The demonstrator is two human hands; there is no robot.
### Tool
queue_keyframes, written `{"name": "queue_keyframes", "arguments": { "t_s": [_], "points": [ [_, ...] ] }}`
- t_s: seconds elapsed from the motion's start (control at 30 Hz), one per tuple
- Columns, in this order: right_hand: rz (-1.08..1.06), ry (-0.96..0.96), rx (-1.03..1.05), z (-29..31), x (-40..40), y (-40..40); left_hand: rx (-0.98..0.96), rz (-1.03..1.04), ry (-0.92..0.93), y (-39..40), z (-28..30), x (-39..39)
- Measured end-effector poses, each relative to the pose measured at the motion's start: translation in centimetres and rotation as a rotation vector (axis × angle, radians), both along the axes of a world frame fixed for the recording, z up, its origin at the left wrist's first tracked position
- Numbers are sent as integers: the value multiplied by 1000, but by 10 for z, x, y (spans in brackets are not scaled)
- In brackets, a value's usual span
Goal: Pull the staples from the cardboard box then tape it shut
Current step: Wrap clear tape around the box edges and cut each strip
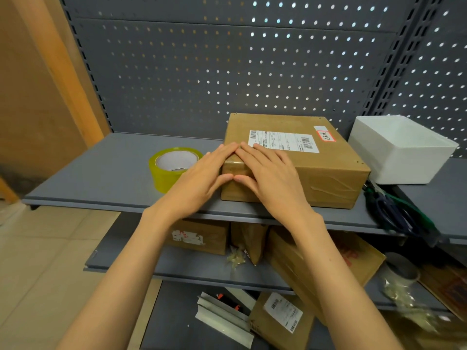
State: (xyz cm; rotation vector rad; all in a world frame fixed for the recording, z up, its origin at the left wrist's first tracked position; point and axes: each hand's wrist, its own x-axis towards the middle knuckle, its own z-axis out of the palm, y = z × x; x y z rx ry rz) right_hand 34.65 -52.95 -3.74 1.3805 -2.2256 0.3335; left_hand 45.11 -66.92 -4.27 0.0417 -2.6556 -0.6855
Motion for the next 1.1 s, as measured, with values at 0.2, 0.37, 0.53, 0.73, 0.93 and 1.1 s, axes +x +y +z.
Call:
{"name": "queue_keyframes", "arguments": {
  "t_s": [0.2, 0.37, 0.53, 0.73, 0.93, 1.1],
  "points": [
    [93, -254, 4, 12, -1, 8, -16, 39, 42, -1, 4, 1],
    [211, -417, -277, 12, 6, -2, -68, 123, 233, -3, 9, -6],
    [184, -382, -414, -6, 7, -8, -32, 141, 337, -2, 6, -8],
    [190, -481, -510, -6, 8, -10, 25, 172, 386, 0, 6, -9],
    [175, -425, -421, -5, 10, -5, -17, 242, 404, 9, 4, -2],
    [7, -393, -571, 5, -2, 28, 81, 342, 389, 18, 2, 7]
  ]
}}
